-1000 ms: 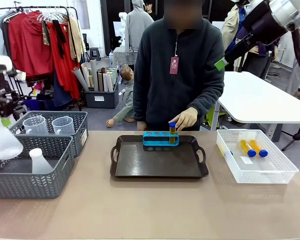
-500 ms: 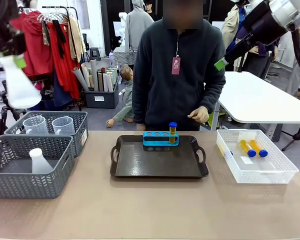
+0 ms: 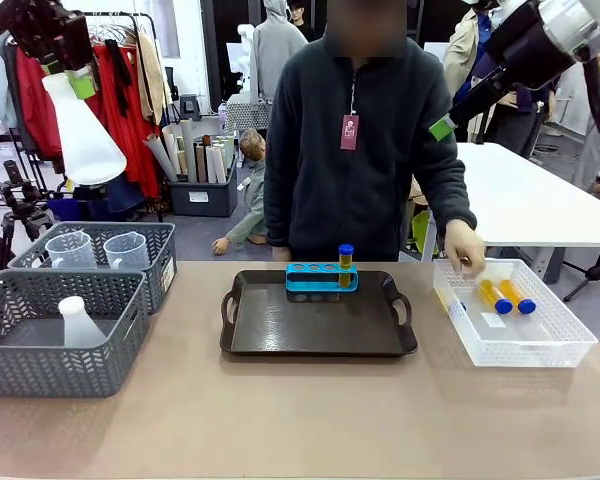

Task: Prepare the laboratory tools.
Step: Pick up one Small flask and place it on the Handle tray.

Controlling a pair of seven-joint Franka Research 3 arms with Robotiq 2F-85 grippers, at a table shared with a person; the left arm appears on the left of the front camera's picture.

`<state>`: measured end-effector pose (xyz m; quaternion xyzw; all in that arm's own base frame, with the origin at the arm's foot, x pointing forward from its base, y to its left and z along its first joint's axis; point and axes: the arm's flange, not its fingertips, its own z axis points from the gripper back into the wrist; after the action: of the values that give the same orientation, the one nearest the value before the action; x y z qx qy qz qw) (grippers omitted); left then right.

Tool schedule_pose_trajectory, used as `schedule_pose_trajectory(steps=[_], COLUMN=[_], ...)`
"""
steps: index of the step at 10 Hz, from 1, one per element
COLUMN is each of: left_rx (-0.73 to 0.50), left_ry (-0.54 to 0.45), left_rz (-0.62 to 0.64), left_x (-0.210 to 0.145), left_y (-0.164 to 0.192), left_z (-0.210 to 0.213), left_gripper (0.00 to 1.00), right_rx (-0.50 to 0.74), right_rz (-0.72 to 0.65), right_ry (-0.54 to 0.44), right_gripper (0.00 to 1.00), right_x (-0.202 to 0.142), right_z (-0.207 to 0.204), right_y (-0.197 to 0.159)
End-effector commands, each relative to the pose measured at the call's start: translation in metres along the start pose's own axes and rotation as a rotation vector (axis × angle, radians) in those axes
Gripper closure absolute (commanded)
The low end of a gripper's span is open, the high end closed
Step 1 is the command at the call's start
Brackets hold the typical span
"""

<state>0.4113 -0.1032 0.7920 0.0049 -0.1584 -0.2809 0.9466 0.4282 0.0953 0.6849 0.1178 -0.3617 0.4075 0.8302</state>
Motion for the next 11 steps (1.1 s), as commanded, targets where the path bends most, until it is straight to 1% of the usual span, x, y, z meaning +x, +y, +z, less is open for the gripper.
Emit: schedule_pose_trajectory(steps=[1, 4, 5, 6, 8, 9, 11], left_rx=[0.021, 0.005, -0.009, 0.002, -0.005, -0.011, -0.02], left_ry=[0.008, 0.004, 0.035, 0.041, 0.03, 0.02, -0.031], left_rz=[0.025, 0.009, -0.001, -0.051, -0.144, -0.178, -0.261], left_x=[-0.004, -0.001, 0.008, 0.023, 0.057, 0.073, 0.104], left_y=[0.004, 0.003, -0.005, -0.016, -0.047, -0.069, -0.113], left_z=[0.001, -0.001, -0.013, -0.02, -0.045, -0.062, -0.112], left_gripper=[1.0, 1.0, 1.0, 1.0, 1.0, 1.0, 1.0], right_rx=[0.001, 0.001, 0.001, 0.001, 0.001, 0.001, 0.001], right_rz=[-0.001, -0.001, -0.001, -0.001, -0.001, -0.001, -0.001], right_ry=[-0.002, -0.002, -0.002, -0.002, -0.002, -0.002, -0.002], right_gripper=[0.0, 0.0, 0.0, 0.0, 0.0, 0.0, 0.0], right_x=[0.0, 0.0, 0.0, 0.0, 0.0, 0.0, 0.0], right_z=[0.001, 0.001, 0.001, 0.001, 0.001, 0.001, 0.001], right_y=[0.0, 0.0, 0.0, 0.0, 0.0, 0.0, 0.0])
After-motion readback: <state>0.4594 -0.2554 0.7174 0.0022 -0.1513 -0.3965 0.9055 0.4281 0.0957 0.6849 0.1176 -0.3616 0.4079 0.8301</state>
